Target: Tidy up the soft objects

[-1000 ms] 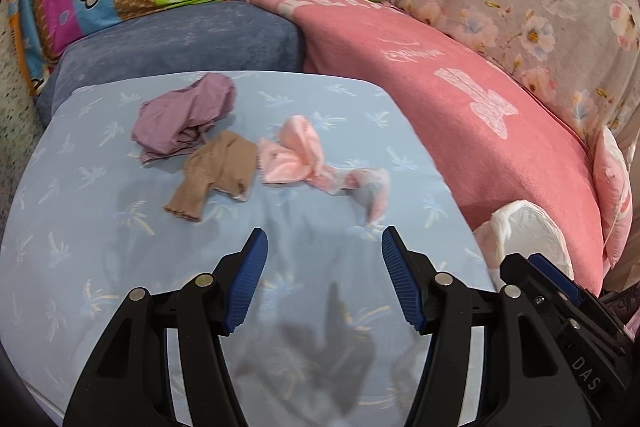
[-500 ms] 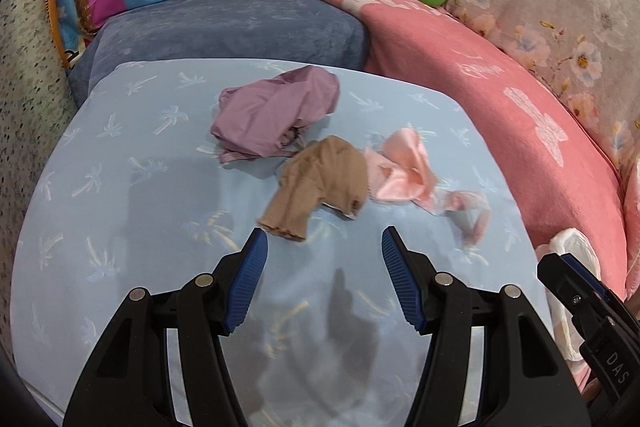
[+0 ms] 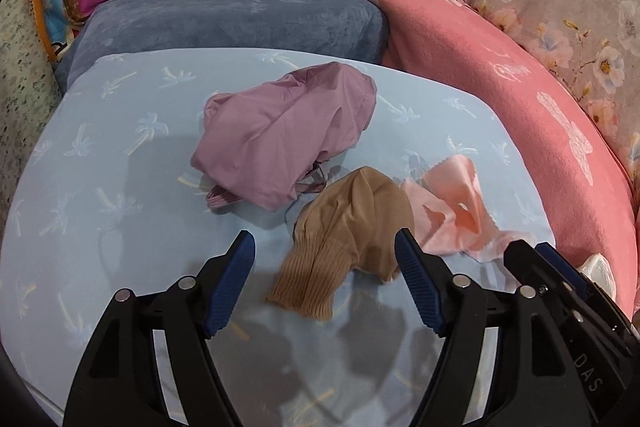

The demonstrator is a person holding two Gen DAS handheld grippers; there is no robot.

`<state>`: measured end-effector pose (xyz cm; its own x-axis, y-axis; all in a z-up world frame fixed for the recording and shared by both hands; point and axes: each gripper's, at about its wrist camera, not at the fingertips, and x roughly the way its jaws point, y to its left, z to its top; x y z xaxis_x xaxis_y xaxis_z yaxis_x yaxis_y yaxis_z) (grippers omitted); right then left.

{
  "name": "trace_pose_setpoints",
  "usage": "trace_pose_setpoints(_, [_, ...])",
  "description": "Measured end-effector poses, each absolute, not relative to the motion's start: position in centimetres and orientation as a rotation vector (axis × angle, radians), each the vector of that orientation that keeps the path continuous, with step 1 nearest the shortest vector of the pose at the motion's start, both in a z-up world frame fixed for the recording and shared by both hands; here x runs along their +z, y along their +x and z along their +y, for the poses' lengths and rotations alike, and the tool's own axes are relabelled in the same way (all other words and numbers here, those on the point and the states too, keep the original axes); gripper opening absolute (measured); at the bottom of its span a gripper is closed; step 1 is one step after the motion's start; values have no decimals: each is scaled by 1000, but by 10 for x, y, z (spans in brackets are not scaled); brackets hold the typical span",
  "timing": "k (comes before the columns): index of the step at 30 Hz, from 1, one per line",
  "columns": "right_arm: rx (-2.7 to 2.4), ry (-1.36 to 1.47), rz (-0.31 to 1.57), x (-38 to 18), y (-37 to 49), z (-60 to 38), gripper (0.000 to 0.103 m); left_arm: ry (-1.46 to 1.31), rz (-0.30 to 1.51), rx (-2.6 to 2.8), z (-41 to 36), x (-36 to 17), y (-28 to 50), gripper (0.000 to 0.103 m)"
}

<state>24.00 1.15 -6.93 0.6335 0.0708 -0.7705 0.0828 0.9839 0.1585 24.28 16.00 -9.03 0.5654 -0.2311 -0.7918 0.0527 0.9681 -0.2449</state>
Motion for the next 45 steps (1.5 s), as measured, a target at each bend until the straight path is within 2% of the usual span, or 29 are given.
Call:
trace_pose_setpoints(5, [-11, 188, 908, -87, 262, 12, 41, -210, 969, -174, 158, -100, 252, 68])
trace_pose_setpoints(7, [-8, 195, 919, -93, 267, 11, 37, -218, 975, -188, 157, -104, 254, 62])
trace_pose_setpoints(11, [-3, 202, 945, -104, 274, 12, 16, -217, 979, -207, 155, -106, 255, 47])
trace_pose_setpoints(14, [0, 202, 951, -108, 273, 13, 4, -218, 978, -214, 155, -105, 254, 29])
trace_pose_setpoints(15, [1, 201, 948, -107, 271, 14, 3, -218, 975, -211, 156, -104, 253, 21])
trace_pose_setpoints(18, [9, 201, 940, -102, 265, 15, 2, -225, 965, -206, 158, -99, 249, 12])
trace_pose_setpoints(24, [21, 210, 908, -82, 244, 15, 2, -230, 937, -212, 157, -81, 237, 8])
trace_pose_setpoints(45, [-10, 258, 748, 11, 137, -24, 2, -204, 796, -306, 125, -4, 159, 8])
